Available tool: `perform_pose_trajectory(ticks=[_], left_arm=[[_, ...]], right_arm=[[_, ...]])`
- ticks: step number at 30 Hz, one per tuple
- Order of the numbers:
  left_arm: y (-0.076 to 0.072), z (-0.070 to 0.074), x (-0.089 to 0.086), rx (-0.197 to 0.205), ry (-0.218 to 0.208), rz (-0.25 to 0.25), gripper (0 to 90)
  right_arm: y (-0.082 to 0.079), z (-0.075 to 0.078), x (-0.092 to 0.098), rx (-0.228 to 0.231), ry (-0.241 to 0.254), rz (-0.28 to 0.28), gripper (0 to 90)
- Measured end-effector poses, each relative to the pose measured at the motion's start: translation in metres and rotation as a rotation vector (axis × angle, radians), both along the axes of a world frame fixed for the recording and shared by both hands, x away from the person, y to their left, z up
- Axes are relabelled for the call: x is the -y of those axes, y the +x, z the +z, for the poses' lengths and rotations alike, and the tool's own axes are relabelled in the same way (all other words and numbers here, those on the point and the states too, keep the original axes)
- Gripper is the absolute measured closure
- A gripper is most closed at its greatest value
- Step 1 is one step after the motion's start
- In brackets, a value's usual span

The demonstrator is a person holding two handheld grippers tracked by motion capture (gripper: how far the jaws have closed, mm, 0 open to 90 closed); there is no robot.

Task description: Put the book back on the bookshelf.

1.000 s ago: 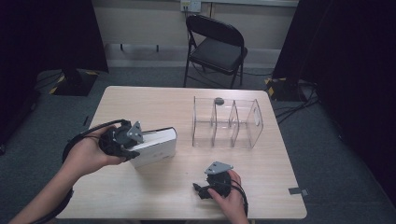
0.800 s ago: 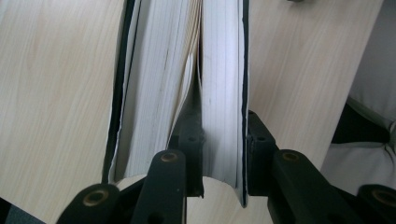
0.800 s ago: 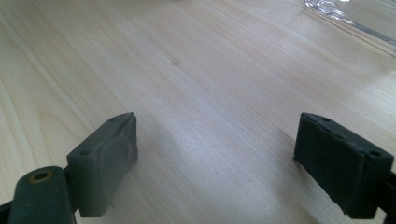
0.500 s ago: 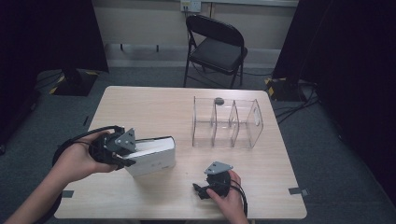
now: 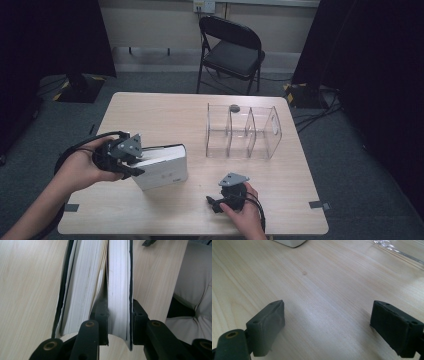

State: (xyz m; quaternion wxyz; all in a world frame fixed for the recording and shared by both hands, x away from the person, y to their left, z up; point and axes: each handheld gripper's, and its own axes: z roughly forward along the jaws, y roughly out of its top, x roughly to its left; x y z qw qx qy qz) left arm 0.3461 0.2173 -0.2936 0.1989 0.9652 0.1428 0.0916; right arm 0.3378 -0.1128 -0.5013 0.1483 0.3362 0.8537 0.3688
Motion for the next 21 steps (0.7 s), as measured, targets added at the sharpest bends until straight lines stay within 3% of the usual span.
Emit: perform_pose_trajectory(ticks=[14,18,21], left_arm=[[0.008,0.001,-0.002,-0.029,-0.011,0.024,72.9],[0.010,0.000,-0.004,-0.035,-0.036,0.063,72.0],[0.011,0.000,-0.006,-0.038,-0.051,0.064,71.4]], right_arm=[[0.001,0.000,-0.001,0.004,-0.001,0.000,11.4],[0.001,0.000,-0.001,0.004,-0.002,-0.001,11.3],[0.001,0.000,-0.001,0.005,-0.002,0.000,11.3]])
